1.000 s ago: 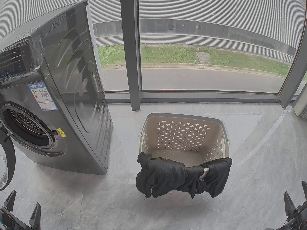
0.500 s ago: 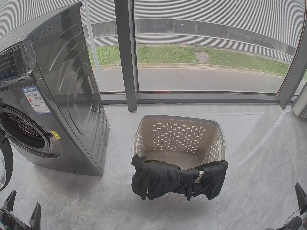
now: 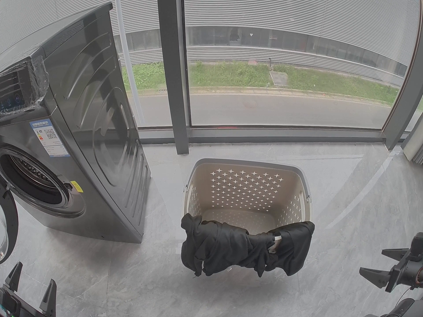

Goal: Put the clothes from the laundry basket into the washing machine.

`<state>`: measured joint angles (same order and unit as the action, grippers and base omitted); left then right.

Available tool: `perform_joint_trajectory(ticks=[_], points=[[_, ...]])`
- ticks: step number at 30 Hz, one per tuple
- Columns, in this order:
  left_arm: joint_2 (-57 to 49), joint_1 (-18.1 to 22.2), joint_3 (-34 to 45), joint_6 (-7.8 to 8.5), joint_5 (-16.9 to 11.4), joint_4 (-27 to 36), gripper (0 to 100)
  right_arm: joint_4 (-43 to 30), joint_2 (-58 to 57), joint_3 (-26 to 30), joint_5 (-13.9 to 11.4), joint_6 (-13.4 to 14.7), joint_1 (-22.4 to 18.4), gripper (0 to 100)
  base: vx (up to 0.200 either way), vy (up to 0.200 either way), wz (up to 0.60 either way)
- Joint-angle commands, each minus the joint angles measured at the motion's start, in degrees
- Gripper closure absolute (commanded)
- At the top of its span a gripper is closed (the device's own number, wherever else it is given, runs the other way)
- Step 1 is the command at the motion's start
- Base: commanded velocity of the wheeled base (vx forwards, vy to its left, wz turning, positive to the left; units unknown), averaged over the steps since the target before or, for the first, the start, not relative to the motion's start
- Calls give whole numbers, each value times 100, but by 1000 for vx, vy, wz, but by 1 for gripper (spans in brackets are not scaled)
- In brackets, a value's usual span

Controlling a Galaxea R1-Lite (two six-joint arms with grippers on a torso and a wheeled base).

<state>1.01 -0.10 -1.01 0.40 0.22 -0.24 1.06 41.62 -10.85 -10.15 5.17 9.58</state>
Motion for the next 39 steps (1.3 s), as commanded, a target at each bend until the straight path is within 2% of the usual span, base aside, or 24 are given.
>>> perform_joint_trajectory(ticks=[1,7,12,16,24,27,28,31,34,36,39], points=[[-84,1,92,-5,4,-2,0,1116,2386,101,-180,63,132,0,0,0,0],[-84,10,92,-14,-4,-2,0,1995,3608,109,-171,81,132,0,0,0,0],[-84,1,92,-14,-4,-2,0,2513,4240,127,-162,151,246,0,0,0,0],[-84,1,92,-14,-4,-2,0,2873,4680,92,-127,336,378,0,0,0,0],[-84,1,92,-5,-4,-2,0,3884,5726,30,-83,371,422,0,0,0,0],[-84,1,92,-5,-4,-2,0,4183,6042,-5,14,397,430,0,0,0,0],[-84,1,92,-5,-4,-2,0,4473,6420,-49,137,467,474,0,0,0,0],[-84,1,92,-5,-4,-2,0,5009,6912,-84,277,634,659,0,0,0,0],[-84,1,92,-14,-4,-2,0,5282,7132,-93,330,740,764,0,0,0,0],[-84,1,92,-14,4,-2,0,5677,7501,-198,514,960,967,0,0,0,0],[-84,1,92,-14,-4,-2,0,5827,7835,-365,805,1056,1019,0,0,0,0]])
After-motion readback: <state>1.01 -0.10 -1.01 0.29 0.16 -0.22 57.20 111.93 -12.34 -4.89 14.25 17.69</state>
